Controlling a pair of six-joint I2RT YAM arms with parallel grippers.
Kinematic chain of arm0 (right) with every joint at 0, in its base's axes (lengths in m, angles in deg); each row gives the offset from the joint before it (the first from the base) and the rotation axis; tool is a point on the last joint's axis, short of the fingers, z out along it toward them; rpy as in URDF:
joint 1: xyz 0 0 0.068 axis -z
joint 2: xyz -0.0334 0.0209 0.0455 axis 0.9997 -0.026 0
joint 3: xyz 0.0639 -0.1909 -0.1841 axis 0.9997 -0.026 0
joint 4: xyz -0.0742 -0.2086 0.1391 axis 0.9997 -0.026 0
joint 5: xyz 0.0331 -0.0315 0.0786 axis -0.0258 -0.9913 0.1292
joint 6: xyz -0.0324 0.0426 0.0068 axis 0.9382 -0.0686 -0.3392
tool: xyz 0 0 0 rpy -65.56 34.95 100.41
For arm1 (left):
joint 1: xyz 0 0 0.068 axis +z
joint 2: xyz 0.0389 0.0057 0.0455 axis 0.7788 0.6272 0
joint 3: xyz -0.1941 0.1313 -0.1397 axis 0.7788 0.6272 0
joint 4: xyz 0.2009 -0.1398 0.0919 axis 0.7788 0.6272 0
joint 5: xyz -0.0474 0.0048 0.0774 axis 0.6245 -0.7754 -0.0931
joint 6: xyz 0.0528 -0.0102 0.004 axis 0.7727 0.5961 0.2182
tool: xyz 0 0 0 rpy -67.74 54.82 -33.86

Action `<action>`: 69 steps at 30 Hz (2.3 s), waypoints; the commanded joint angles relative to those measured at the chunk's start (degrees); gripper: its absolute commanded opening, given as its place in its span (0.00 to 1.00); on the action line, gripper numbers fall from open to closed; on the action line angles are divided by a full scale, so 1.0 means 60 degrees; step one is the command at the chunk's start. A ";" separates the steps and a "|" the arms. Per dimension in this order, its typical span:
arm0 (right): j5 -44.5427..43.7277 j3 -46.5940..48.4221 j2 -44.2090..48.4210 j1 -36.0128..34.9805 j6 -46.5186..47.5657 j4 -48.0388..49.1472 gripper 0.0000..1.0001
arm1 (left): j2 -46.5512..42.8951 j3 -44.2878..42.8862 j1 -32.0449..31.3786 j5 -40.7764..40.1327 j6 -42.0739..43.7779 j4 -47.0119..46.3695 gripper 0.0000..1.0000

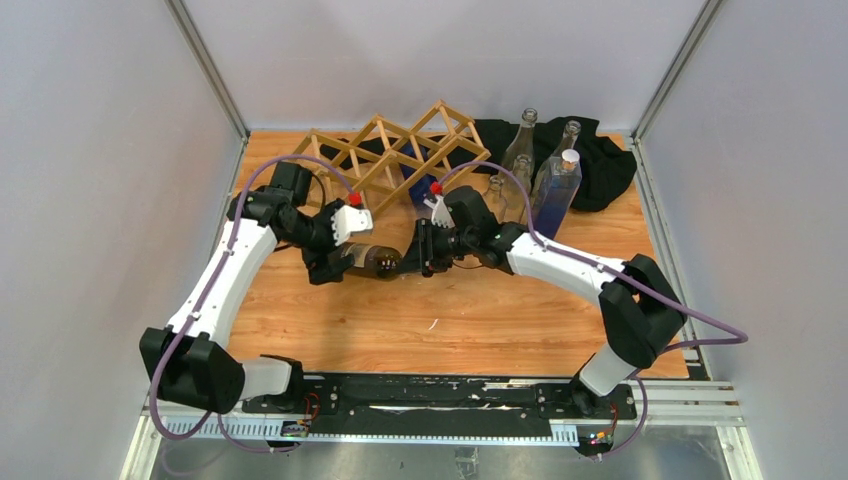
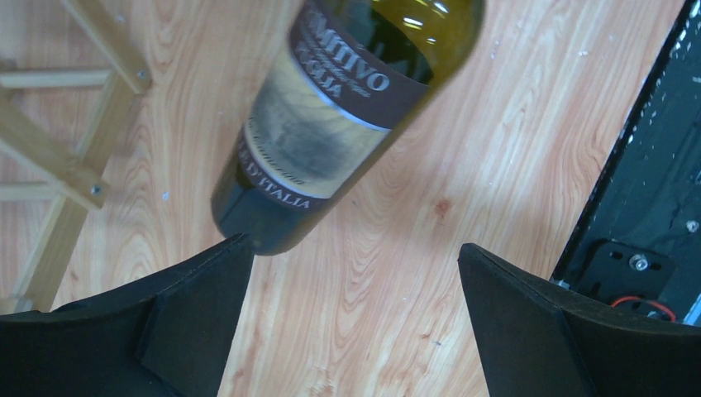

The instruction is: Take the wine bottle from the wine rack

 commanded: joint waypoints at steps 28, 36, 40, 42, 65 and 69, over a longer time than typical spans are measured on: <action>0.3053 0.1376 0.1775 0.0294 0.1305 -0.1970 0.00 | -0.0413 0.1089 -0.1541 0.0168 0.1061 -0.0169 0.76; 0.1929 0.1232 0.1952 0.0293 0.1091 -0.1755 0.70 | -0.0542 0.0796 -0.1530 0.1151 0.0412 -0.0170 0.00; 0.1050 0.1143 0.2259 0.0293 0.1028 -0.1762 0.85 | -0.0548 0.0719 -0.1501 0.1688 -0.0196 -0.0170 0.00; 0.0580 0.1123 0.2501 0.0319 0.1073 -0.1760 0.86 | -0.0516 0.0692 -0.1411 0.2060 -0.0540 -0.0197 0.00; -0.2153 0.0196 0.4236 0.0800 -0.0245 -0.0308 0.96 | -0.0127 -0.0479 -0.0623 0.4970 -0.3044 -0.0247 0.00; -0.2339 -0.0156 0.4224 0.0802 -0.0922 0.0467 0.97 | -0.0169 -0.0570 -0.0589 0.5187 -0.3176 -0.0240 0.00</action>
